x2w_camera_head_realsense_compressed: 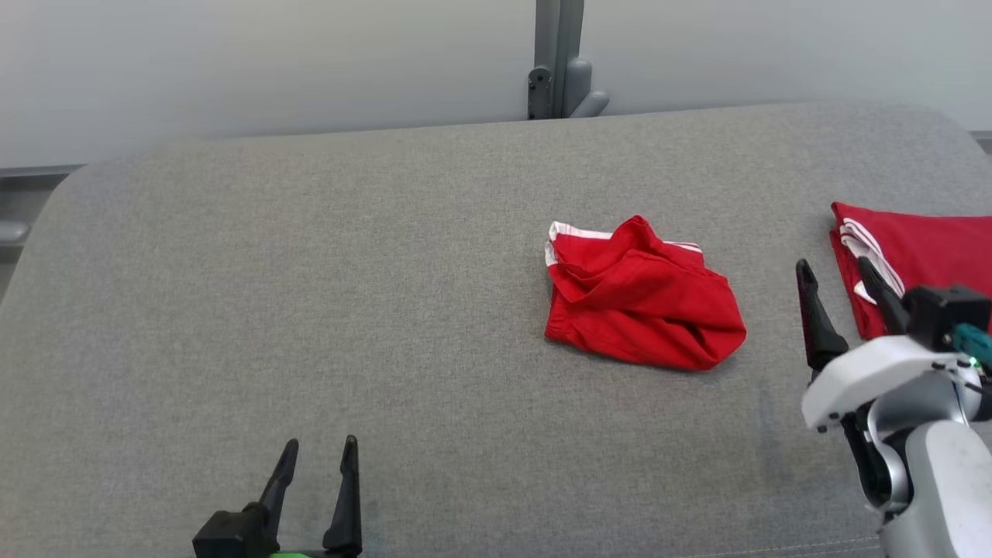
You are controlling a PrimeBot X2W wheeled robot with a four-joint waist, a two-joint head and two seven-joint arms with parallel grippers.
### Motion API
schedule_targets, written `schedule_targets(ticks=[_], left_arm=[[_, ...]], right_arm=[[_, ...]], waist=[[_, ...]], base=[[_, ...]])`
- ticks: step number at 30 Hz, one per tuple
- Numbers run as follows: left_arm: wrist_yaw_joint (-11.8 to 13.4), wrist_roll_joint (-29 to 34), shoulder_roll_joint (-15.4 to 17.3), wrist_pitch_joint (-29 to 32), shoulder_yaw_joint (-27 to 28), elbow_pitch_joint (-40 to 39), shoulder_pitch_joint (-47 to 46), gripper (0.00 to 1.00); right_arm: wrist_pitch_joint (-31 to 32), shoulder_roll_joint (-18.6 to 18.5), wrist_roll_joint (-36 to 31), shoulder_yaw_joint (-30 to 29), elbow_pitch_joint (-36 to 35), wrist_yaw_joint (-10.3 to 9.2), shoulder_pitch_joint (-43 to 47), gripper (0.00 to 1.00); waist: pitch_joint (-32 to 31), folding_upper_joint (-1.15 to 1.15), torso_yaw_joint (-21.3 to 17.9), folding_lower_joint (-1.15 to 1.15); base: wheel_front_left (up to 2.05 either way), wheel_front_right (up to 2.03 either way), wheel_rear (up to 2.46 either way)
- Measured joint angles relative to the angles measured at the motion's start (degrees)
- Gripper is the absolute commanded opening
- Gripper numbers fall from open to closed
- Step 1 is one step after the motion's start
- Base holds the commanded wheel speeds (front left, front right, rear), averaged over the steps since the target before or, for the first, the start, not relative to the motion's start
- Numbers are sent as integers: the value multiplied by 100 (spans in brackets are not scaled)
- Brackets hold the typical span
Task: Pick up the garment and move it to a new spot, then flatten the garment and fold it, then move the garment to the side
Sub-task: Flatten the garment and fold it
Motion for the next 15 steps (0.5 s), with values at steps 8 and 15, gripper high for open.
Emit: schedule_targets(ticks=[8, 15], left_arm=[[-62, 314, -48, 0, 469, -266, 186, 100], [-297, 567, -194, 0, 661, -321, 180, 100]], right_arm=[[-1055, 69, -480, -345, 425, 0, 677, 100], [-1427, 157, -450, -401, 1140, 0, 271, 45]], waist=[[-228, 0, -97, 0], [-71, 0, -27, 0]], base=[[0, 0, 0], [0, 0, 0]])
